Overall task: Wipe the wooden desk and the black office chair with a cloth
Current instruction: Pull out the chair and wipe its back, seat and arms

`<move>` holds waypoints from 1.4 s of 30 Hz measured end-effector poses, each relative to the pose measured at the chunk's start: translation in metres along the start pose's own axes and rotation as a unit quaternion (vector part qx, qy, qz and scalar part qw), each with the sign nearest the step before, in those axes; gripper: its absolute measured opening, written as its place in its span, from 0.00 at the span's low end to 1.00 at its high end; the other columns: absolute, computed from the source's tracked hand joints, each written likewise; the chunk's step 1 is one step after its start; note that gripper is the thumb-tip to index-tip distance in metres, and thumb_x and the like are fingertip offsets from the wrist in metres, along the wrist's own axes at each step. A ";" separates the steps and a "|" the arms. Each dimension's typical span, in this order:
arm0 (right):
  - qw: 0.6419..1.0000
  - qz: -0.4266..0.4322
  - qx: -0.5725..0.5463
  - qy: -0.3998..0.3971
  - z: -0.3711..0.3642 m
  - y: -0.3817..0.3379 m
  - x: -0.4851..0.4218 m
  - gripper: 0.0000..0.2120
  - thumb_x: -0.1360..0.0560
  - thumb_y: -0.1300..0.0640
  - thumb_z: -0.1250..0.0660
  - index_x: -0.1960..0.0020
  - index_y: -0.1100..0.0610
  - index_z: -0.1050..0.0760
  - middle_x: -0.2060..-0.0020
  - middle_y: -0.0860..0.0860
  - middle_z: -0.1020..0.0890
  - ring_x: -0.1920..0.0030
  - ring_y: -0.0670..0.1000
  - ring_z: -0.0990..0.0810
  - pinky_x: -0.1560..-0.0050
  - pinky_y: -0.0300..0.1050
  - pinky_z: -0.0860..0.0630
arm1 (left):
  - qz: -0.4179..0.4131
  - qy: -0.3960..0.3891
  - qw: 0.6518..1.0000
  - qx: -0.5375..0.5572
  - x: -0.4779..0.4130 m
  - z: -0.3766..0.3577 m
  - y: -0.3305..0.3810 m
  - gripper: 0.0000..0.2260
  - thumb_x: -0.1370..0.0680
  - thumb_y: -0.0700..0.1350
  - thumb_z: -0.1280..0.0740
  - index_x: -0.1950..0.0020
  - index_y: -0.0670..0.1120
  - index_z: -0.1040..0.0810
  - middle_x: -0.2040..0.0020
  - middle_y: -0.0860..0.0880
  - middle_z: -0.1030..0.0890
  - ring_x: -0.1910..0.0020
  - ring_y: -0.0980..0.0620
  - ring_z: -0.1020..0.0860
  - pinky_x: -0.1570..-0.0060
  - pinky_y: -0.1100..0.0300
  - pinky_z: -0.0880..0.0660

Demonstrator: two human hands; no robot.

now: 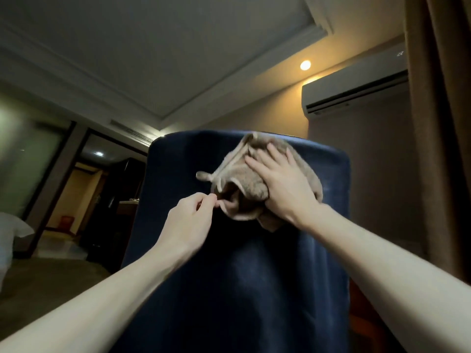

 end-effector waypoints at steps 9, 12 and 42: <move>0.998 0.040 -0.048 0.000 -0.057 -0.061 0.116 0.38 0.39 0.50 0.23 0.29 0.51 0.23 0.31 0.50 0.21 0.29 0.56 0.23 0.27 0.60 0.31 | 0.056 -0.030 0.998 0.005 0.009 0.003 -0.028 0.23 0.31 0.72 0.46 0.57 0.63 0.15 0.54 0.56 0.14 0.48 0.56 0.18 0.39 0.46 0.22; 0.997 0.062 -0.054 0.005 -0.067 -0.068 0.144 0.29 0.34 0.46 0.30 0.33 0.49 0.19 0.34 0.48 0.18 0.33 0.53 0.20 0.34 0.57 0.23 | 0.061 -0.042 0.997 0.009 0.013 -0.003 -0.034 0.25 0.32 0.76 0.48 0.57 0.65 0.16 0.50 0.57 0.15 0.45 0.58 0.19 0.37 0.46 0.23; 0.966 -0.021 -0.198 0.168 -0.086 -0.067 0.143 0.24 0.33 0.54 0.25 0.36 0.51 0.19 0.34 0.49 0.20 0.27 0.55 0.28 0.23 0.60 0.38 | 0.095 -0.043 0.991 -0.082 0.040 -0.004 -0.075 0.27 0.17 0.68 0.49 0.49 0.53 0.17 0.49 0.51 0.16 0.46 0.48 0.20 0.40 0.48 0.27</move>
Point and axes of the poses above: each hand's wrist, its own x-axis away from the middle knuckle, its own z-axis out of the back of the hand, y = z × x, the point moved 7 cm from there along -x, towards the middle knuckle
